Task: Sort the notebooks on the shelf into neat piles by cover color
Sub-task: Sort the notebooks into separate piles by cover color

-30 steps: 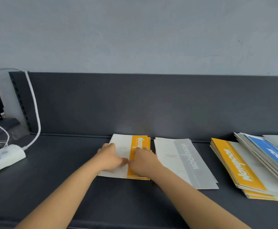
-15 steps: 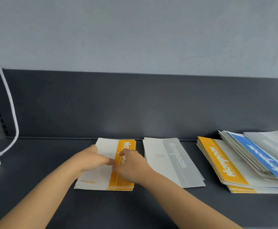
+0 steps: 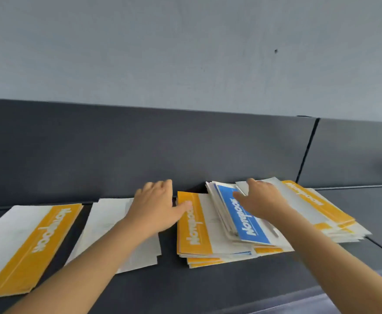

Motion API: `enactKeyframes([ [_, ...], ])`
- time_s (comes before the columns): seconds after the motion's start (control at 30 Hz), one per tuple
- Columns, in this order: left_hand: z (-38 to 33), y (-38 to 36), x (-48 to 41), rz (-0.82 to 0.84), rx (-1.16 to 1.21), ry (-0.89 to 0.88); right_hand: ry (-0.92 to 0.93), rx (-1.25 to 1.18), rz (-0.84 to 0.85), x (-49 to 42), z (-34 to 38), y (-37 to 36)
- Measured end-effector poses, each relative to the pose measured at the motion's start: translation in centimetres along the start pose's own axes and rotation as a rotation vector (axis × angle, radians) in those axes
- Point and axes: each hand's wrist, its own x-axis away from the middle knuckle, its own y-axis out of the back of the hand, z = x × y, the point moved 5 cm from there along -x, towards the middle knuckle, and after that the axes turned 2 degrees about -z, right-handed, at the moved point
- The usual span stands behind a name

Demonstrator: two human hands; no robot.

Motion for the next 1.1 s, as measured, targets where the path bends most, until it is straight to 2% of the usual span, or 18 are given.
enactKeyframes([
  [0.07, -5.2, -1.2, -1.0, 0.004, 0.051, -0.079, -0.068, 0.05, 0.101, -0.4, -4.5, -0.9],
  [0.13, -9.5, -2.6, -1.9, 0.057, 0.148, -0.119, -0.004, 0.114, 0.236, 0.2, -6.7, -2.0],
  [0.23, -13.4, -4.7, -2.9, 0.168, 0.252, -0.066, 0.101, -0.008, 0.264, 1.3, -7.6, -2.1],
  [0.33, -14.7, -5.7, -3.3, 0.168, 0.167, -0.033, 0.139, -0.055, 0.3, 2.1, -7.6, -2.1],
  [0.4, -14.6, -5.9, -3.5, 0.151, 0.146, -0.006, 0.189, -0.022, 0.324, 2.7, -7.0, -2.0],
  [0.47, -14.3, -5.7, -3.2, 0.163, 0.22, 0.045, 0.23, -0.097, 0.342, 3.1, -6.4, -1.7],
  [0.6, -12.6, -4.8, -2.4, 0.162, 0.6, 0.134, 0.356, -0.206, 0.391, 3.7, -4.7, -1.5],
  [0.7, -9.7, -4.7, -1.8, 0.168, 0.78, 0.284, 0.405, -0.282, 0.403, 4.0, -2.7, -1.8],
  [0.83, -5.7, -3.6, -1.8, 0.118, 0.85, 0.347, 0.448, -0.292, 0.332, 4.0, 0.3, -1.0],
  [0.97, -2.5, -2.0, -1.6, 0.105, 0.921, 0.314, 0.547, -0.319, 0.212, 3.5, 4.9, 1.3],
  [1.1, -2.2, -3.1, -1.4, 0.132, 0.855, 0.312, 0.503, -0.195, 0.282, 2.0, 7.9, 1.6],
])
